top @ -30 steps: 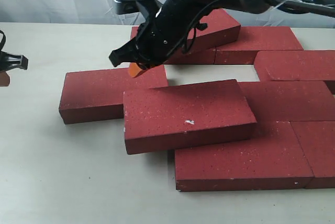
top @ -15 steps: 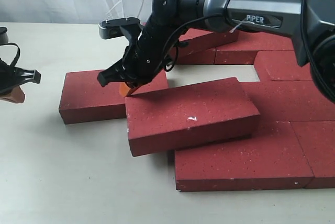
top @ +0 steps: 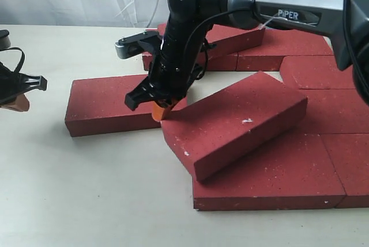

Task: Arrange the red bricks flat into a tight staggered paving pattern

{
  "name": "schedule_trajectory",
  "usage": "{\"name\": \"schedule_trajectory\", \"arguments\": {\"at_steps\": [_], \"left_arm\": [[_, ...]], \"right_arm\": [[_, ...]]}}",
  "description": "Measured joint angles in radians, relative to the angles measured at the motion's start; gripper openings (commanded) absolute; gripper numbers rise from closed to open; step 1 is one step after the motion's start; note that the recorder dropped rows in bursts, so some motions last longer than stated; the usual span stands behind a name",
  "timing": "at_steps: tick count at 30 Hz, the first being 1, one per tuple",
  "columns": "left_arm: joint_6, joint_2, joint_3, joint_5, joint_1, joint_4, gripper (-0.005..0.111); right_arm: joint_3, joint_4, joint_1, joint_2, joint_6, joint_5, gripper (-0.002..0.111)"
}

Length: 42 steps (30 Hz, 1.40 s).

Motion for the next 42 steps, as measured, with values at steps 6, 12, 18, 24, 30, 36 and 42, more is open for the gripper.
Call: {"name": "schedule_trajectory", "arguments": {"at_steps": [6,12,18,24,30,36,42], "left_arm": [[0.002,0.0,0.0,-0.014,0.0,0.0,0.0],[0.002,0.0,0.0,-0.018,0.0,-0.002,0.0],[0.002,0.0,0.0,-0.037,0.0,-0.047,0.0],[0.002,0.002,0.0,-0.048,0.0,-0.056,0.0],[0.002,0.002,0.0,-0.051,0.0,-0.061,0.0],[0.032,0.007,0.0,-0.054,0.0,-0.063,0.0],[0.047,0.063,0.0,-0.053,0.0,-0.09,0.0]], "right_arm": [[0.0,-0.064,-0.013,-0.051,0.015,-0.029,-0.001],[0.0,-0.179,-0.068,-0.066,0.152,-0.132,-0.001],[0.004,-0.211,-0.143,-0.027,0.181,-0.071,-0.001],[0.006,-0.244,-0.162,-0.014,0.184,0.016,-0.001],[0.006,-0.256,-0.162,-0.014,0.166,0.049,-0.001],[0.006,-0.276,-0.166,-0.02,0.16,0.051,-0.001],[0.006,-0.286,-0.166,-0.063,0.156,0.051,-0.001]]}}
